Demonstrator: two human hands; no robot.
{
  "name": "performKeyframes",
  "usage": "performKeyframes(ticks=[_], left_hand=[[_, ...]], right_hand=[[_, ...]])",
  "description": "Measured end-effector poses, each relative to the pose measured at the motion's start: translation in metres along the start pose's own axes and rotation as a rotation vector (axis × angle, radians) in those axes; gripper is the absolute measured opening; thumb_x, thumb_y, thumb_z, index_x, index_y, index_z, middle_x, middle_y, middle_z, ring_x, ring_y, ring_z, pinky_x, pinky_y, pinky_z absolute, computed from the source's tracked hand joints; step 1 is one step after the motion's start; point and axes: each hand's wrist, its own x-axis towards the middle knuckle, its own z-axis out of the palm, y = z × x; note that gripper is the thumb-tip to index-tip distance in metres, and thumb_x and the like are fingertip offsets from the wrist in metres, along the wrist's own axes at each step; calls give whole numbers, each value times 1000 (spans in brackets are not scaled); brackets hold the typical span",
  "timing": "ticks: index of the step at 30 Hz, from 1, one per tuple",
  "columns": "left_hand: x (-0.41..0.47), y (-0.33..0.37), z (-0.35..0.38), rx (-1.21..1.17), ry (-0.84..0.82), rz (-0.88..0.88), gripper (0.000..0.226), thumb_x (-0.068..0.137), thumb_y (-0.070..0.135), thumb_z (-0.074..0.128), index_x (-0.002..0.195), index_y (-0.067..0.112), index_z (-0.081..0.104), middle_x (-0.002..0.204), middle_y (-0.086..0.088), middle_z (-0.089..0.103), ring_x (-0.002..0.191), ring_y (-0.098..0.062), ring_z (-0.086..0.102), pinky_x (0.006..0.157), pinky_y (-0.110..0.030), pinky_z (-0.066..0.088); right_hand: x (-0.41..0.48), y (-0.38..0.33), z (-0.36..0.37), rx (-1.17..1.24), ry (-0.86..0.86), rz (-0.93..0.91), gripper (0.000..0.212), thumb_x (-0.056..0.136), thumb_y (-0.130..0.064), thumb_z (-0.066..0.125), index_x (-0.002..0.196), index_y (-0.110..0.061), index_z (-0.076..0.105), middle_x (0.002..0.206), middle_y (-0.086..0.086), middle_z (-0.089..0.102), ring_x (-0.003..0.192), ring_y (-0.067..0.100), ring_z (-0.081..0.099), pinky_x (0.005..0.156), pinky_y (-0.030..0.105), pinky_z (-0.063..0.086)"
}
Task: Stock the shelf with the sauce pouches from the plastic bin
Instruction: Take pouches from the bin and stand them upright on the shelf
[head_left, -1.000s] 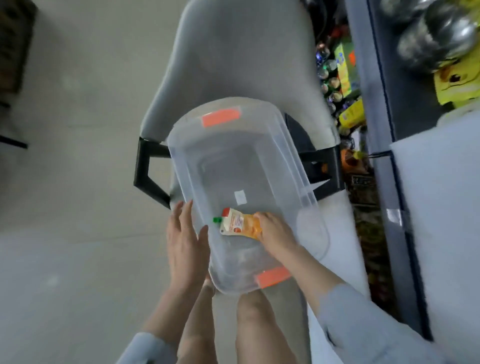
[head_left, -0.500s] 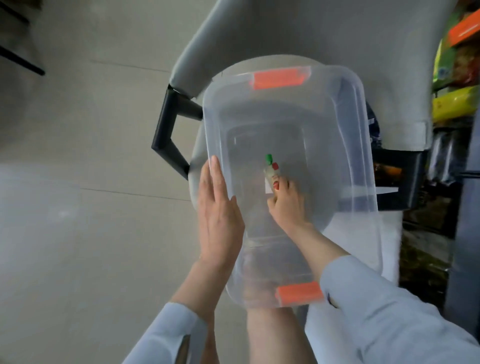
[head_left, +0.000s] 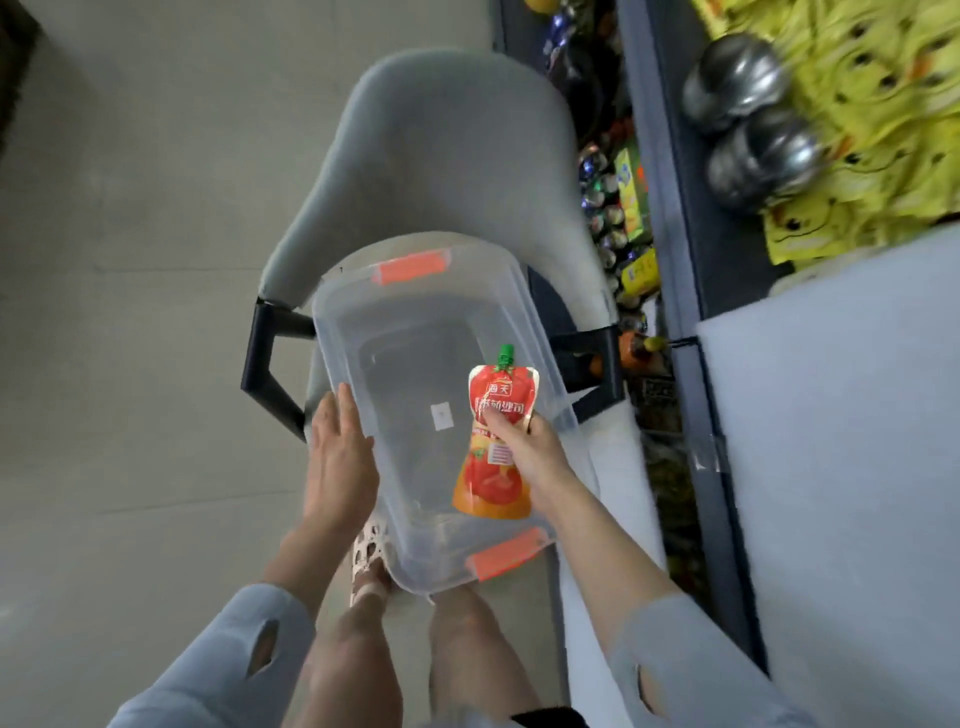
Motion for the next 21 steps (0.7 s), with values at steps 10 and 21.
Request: performKeyframes(ticks=[10, 21], left_hand=[[-73, 124, -76, -48, -278, 316, 41, 91, 15, 63, 132, 13, 57, 132, -14, 59, 119, -35, 54, 96, -36, 40], [-241, 295, -85, -424, -1177, 856, 36, 84, 14, 74, 118, 19, 62, 111, 1, 71, 107, -19, 66, 91, -32, 54]], right_hand=[[-228, -42, -77, 209, 393, -402, 14, 88, -28, 73, 102, -24, 70, 96, -12, 76, 93, 3, 71, 81, 20, 55], [-407, -21, -167, 503, 882, -616, 28, 85, -20, 77, 111, -19, 67, 96, -9, 76, 89, 8, 72, 70, 22, 56]])
